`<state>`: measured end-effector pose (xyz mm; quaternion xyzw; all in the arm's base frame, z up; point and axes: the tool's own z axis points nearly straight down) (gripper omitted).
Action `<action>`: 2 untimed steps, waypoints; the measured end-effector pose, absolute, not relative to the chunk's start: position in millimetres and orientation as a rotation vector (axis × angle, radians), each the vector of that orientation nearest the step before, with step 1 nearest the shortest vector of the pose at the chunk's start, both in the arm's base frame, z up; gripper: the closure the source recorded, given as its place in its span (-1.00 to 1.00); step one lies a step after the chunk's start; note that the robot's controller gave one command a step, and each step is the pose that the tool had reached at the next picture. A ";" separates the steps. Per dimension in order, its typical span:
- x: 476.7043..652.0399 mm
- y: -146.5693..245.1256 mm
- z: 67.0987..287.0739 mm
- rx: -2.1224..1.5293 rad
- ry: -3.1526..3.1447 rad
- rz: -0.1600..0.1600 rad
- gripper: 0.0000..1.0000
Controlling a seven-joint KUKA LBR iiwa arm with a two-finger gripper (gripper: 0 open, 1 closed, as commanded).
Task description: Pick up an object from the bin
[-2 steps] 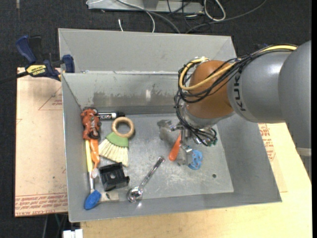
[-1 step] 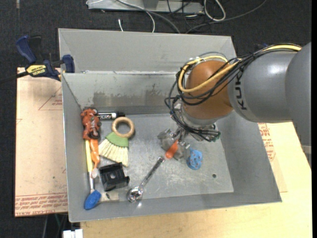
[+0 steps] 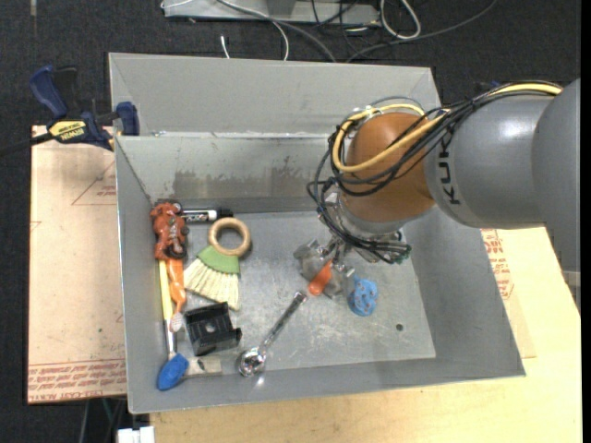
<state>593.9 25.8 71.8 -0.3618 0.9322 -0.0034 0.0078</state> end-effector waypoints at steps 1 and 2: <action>593.3 26.4 80.4 -1.130 2.915 -0.008 1.00; 590.8 26.9 113.9 -1.130 2.923 -0.003 1.00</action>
Offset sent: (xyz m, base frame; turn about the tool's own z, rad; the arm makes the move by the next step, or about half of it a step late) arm -0.0008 0.0002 0.1097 0.0004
